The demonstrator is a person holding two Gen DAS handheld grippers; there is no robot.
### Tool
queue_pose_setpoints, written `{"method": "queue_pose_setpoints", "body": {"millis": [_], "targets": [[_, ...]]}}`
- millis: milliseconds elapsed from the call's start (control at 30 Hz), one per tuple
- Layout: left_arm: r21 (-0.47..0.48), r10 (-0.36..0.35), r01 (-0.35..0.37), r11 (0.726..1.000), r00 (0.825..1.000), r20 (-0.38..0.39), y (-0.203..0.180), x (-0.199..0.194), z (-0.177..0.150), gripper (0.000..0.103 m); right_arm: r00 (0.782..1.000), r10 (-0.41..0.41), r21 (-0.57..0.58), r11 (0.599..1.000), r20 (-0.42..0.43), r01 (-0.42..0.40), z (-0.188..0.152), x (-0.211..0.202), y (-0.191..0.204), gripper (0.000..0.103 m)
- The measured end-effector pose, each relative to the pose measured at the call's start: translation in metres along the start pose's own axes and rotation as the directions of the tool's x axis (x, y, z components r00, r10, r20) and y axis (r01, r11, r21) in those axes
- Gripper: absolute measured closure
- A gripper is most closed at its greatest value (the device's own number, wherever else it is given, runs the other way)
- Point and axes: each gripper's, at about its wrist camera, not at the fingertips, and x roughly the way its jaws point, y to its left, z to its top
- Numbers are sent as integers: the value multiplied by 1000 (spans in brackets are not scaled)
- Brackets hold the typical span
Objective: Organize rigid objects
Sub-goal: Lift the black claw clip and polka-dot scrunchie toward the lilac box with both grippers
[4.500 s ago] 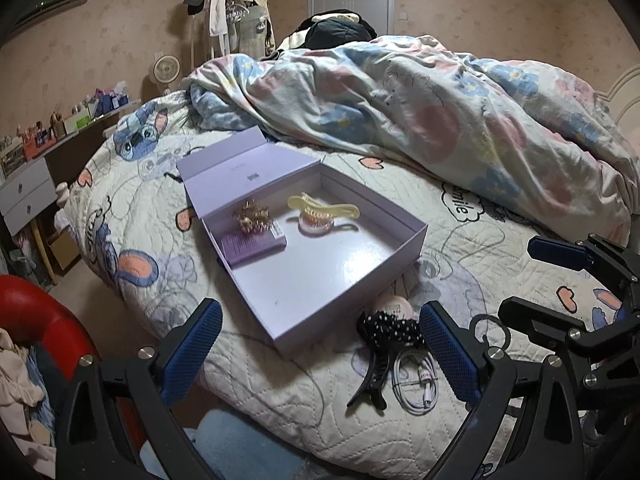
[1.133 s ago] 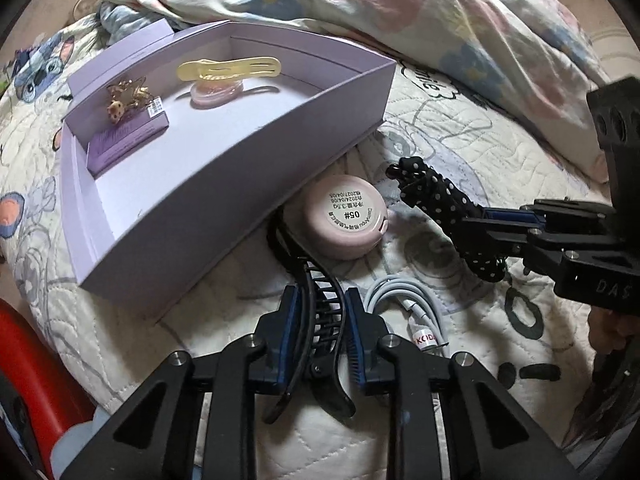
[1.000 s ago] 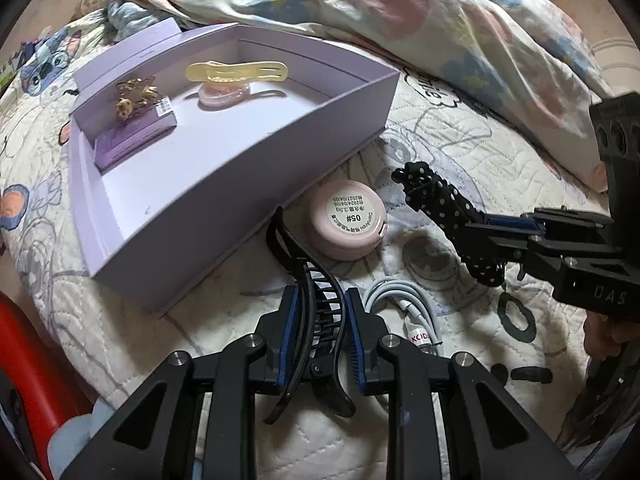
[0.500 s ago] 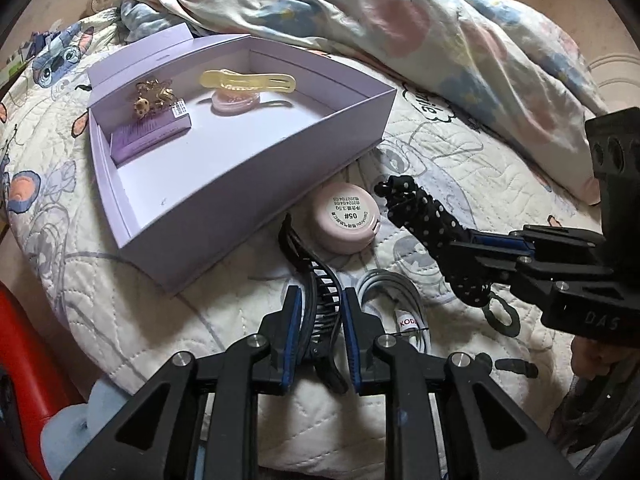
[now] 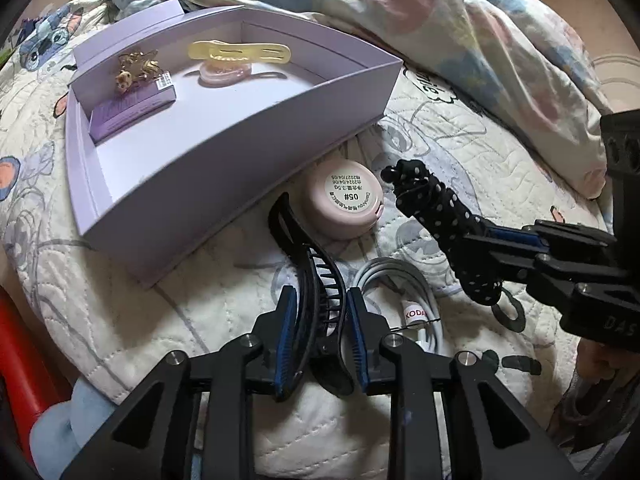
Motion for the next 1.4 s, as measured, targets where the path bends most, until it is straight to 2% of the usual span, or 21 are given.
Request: {"method": "queue_pose_setpoints", "body": {"millis": [233,433,533,933,1400], "targets": [[-17,-6,6,1000,1000,-20,4,11,3,78,1000,-2,12,1000,-11,2,-1,4,-4,85],[-3,9,-9,1000,1000,15,0,7,1,79,1000,-3,13,1000,-8,3,-1,4,-5,85],[-16,-13,13,1000,999,30,1,-1,1,79,1000,-5,13,1000,-2,5,-1,2,-6,85],[-23,13,-11,1000,997,78,1,-30,1,79,1000,6,-11,1000,15,-6,-1,-5,4,85],[-81,93,-82,993,986,141,19,-77,-16,79,997,73,-96,993,14,-71,7,0,41,85]]}}
